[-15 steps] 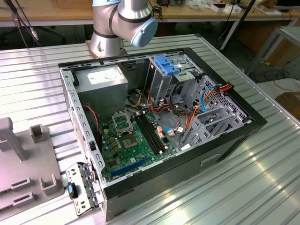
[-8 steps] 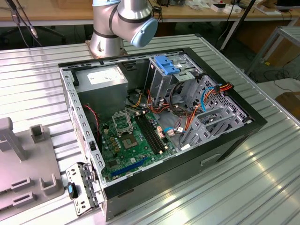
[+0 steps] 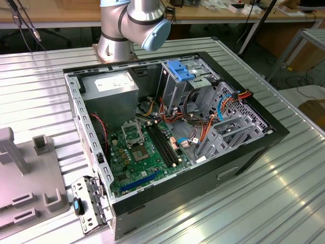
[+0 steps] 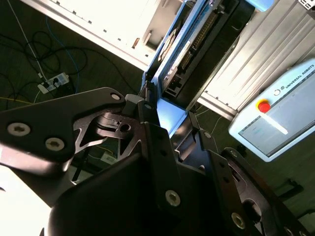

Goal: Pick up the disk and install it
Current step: 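Pick up the disk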

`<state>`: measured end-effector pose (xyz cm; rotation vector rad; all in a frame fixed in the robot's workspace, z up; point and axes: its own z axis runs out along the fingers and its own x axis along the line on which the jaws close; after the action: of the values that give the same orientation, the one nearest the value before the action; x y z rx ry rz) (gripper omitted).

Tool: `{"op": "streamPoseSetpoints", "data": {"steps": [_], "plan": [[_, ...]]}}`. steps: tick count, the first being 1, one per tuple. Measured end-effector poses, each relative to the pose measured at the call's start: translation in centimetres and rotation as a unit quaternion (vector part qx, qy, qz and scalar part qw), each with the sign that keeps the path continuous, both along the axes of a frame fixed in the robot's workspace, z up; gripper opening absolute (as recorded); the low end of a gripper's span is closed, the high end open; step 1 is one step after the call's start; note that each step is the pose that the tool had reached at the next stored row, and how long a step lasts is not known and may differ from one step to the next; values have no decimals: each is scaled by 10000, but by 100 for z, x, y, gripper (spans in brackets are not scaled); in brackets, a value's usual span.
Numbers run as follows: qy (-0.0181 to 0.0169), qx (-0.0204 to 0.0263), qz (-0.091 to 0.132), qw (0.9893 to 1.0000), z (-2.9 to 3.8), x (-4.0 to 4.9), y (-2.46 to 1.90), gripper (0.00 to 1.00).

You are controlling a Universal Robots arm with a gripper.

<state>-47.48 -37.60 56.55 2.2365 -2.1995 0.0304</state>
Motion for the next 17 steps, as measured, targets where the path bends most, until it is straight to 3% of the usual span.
{"op": "streamPoseSetpoints", "data": {"steps": [17], "plan": [[0, 17, 0, 10000, 0, 153, 0, 37]]}}
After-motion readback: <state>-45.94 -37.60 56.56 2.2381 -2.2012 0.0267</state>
